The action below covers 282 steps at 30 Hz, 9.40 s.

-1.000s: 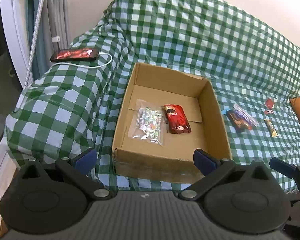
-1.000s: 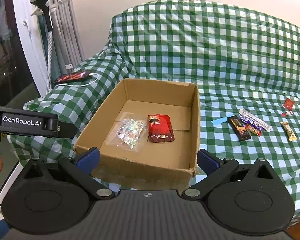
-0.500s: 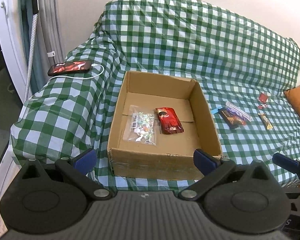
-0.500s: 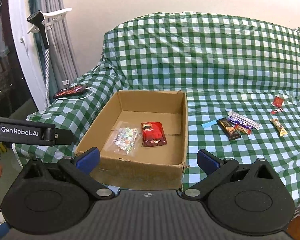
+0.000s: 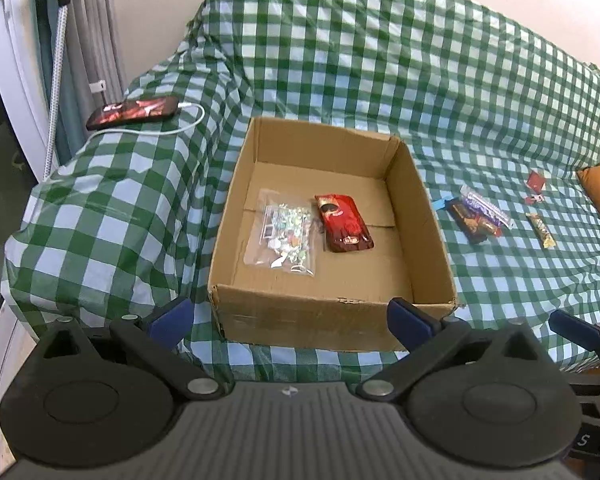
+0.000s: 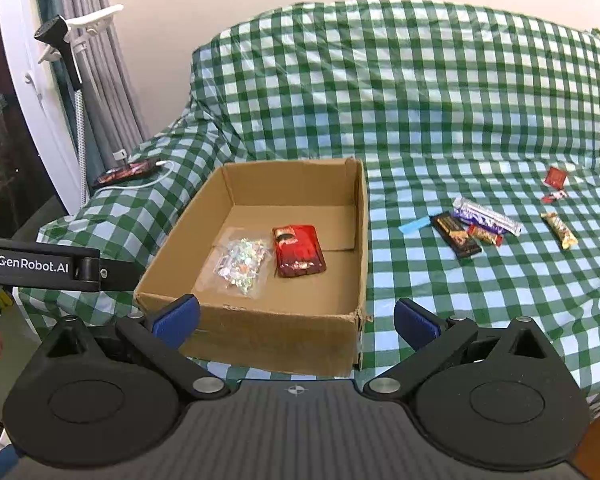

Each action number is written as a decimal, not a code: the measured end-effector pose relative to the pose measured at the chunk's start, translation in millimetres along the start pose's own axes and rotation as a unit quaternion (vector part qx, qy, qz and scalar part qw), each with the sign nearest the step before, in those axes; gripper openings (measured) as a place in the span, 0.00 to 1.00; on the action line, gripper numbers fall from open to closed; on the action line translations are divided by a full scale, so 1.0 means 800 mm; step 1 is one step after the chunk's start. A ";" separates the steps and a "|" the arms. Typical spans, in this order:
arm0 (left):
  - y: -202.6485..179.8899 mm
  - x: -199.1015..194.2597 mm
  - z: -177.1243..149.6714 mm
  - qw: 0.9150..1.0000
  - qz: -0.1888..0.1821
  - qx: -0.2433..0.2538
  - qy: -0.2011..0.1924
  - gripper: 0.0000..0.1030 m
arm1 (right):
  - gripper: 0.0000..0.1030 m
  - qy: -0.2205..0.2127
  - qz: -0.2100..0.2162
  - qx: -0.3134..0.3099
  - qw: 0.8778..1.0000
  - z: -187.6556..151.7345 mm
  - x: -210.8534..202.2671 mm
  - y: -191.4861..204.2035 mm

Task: Organize snacks
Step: 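Withdraw both tools from the box toward the remaining snacks, then grasp the dark chocolate cracker pack with the left tool while the right tool grasps the yellow cartoon bar, then carry the cracker pack and yellow bar over the box with both tools, then lower both snacks into the box and open both tools, then raise both tools away from the box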

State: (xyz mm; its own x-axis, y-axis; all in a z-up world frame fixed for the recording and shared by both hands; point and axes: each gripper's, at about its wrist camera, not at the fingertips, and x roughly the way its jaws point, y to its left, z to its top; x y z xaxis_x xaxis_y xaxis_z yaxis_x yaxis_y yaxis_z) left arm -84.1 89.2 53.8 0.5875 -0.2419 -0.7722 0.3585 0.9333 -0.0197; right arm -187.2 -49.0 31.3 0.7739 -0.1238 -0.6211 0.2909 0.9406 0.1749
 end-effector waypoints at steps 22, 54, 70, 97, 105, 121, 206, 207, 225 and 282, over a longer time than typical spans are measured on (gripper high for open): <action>-0.086 0.083 0.061 0.998 -0.012 0.054 0.042 1.00 | 1.00 0.009 -0.039 0.055 0.998 0.022 0.063 -0.103; -0.451 0.538 0.158 0.967 -0.065 0.008 0.247 1.00 | 1.00 0.041 -0.281 0.187 0.940 0.078 0.380 -0.630; -0.469 0.560 0.167 0.958 0.012 0.028 0.285 0.52 | 0.96 0.044 -0.275 0.164 0.946 0.063 0.401 -0.641; -0.210 0.116 0.097 0.990 -0.095 0.082 0.063 0.42 | 0.20 -0.059 -0.089 0.117 0.987 0.059 0.090 -0.260; -0.091 0.046 0.027 0.997 -0.060 0.039 0.039 0.42 | 0.20 -0.018 0.000 0.044 0.999 0.023 0.039 -0.096; -0.011 0.006 -0.020 0.997 -0.077 0.013 0.014 0.42 | 0.20 0.012 -0.024 -0.016 1.000 -0.005 0.013 0.002; 0.012 0.185 0.115 0.998 -0.053 -0.025 0.034 0.42 | 0.20 0.077 -0.026 -0.031 0.996 0.068 0.205 -0.011; 0.011 0.192 0.117 0.998 -0.052 -0.024 0.037 0.42 | 0.20 0.078 -0.027 -0.030 0.996 0.069 0.211 -0.011; -0.002 0.282 0.127 0.997 -0.025 0.018 0.071 0.43 | 0.21 0.114 -0.028 -0.026 0.993 0.074 0.294 -0.008; 0.077 -0.031 -0.012 0.994 -0.018 -0.050 -0.098 1.00 | 0.96 0.019 -0.084 -0.094 0.992 0.026 0.038 0.095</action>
State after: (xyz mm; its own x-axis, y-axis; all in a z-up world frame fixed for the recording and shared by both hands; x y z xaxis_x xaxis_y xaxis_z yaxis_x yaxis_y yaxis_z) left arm -83.3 155.2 65.8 0.7094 -0.3132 -0.6314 0.3129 0.9427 -0.1160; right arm -130.0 12.4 41.8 0.7008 -0.2756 -0.6579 0.3016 0.9503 -0.0768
